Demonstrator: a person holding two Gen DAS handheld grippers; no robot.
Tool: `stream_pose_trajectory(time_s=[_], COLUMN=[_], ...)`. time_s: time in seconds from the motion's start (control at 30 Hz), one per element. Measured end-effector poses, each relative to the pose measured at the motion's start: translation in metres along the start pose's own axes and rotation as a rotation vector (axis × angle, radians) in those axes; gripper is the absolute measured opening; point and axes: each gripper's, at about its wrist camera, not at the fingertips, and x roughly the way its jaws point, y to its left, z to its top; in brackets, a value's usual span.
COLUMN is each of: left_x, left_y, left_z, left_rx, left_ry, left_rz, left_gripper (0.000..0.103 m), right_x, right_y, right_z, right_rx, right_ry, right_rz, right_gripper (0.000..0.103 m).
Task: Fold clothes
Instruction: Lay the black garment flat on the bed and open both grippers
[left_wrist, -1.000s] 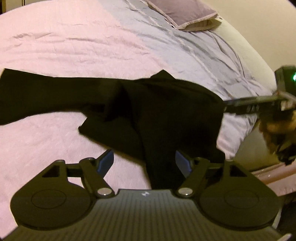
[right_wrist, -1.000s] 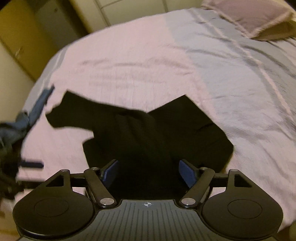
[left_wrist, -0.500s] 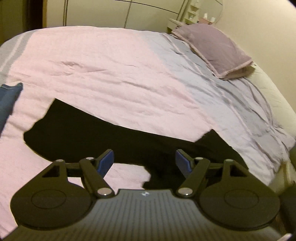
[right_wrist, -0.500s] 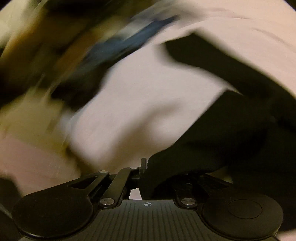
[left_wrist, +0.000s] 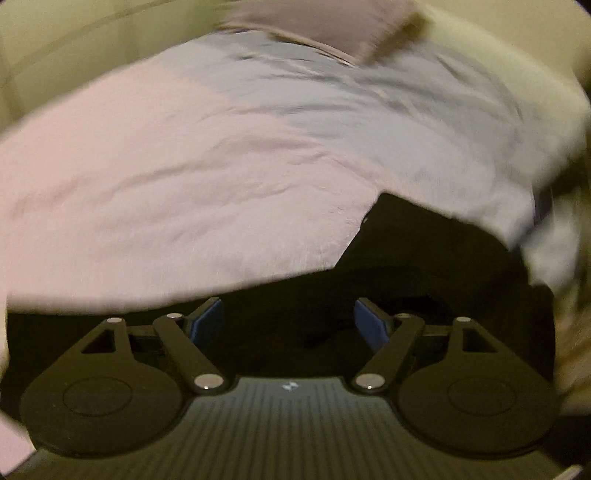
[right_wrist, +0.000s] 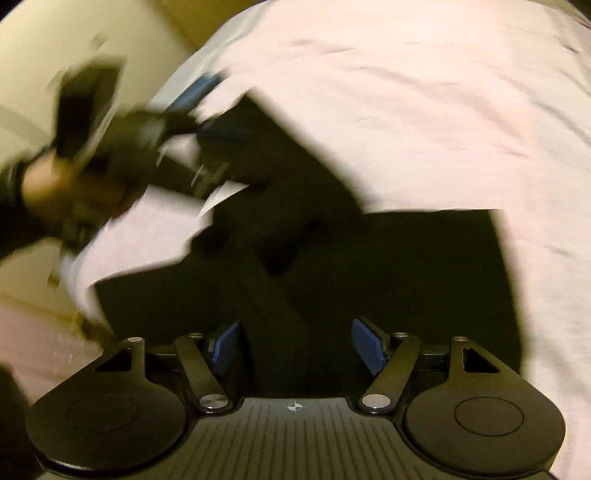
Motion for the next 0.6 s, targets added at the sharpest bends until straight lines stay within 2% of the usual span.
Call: stream_pose_trajectory(time_s=[0.1, 0.17, 0.23, 0.27, 0.33, 0.37, 0.4, 0.47, 0.5, 0.57, 0.6], left_x=[0.048, 0.075, 0.098, 0.107, 0.115, 0.114, 0.111, 0.092, 0.078, 0.046, 0.027], left_y=[-0.024, -0.032, -0.038, -0.04, -0.037, -0.037, -0.036, -0.025, -0.017, -0.001, 0.007], left_z=[0.013, 0.011, 0.006, 0.003, 0.001, 0.002, 0.003, 0.003, 0.003, 0.002, 0.001], left_rx=[0.224, 0.36, 0.478, 0.525, 0.55, 0.544, 0.531, 0.463, 0.417, 0.34, 0.325], left_ry=[0.048, 0.093, 0.135, 0.155, 0.194, 0.21, 0.212, 0.203, 0.193, 0.176, 0.172], left_rz=[0.06, 0.059, 0.043, 0.027, -0.057, -0.089, -0.084, -0.08, -0.08, -0.058, -0.026], left_gripper=[0.075, 0.075, 0.076, 0.073, 0.047, 0.028, 0.017, 0.007, 0.007, 0.006, 0.006], right_x=[-0.005, -0.007, 0.012, 0.022, 0.043, 0.056, 0.068, 0.087, 0.094, 0.081, 0.07], right_y=[-0.063, -0.104, -0.132, -0.145, -0.165, -0.173, -0.178, -0.185, -0.187, -0.184, -0.18], right_z=[0.015, 0.026, 0.037, 0.043, 0.054, 0.059, 0.061, 0.065, 0.067, 0.074, 0.077], right_rx=[0.028, 0.04, 0.015, 0.011, 0.006, 0.004, 0.019, 0.094, 0.129, 0.156, 0.158], right_ry=[-0.033, -0.05, -0.032, -0.024, 0.004, 0.023, 0.044, 0.077, 0.088, 0.053, 0.027], right_rz=[-0.031, -0.054, -0.066, -0.059, -0.023, -0.006, 0.016, 0.074, 0.1, 0.123, 0.134], right_gripper=[0.07, 0.07, 0.07, 0.07, 0.07, 0.07, 0.07, 0.067, 0.049, 0.005, 0.005])
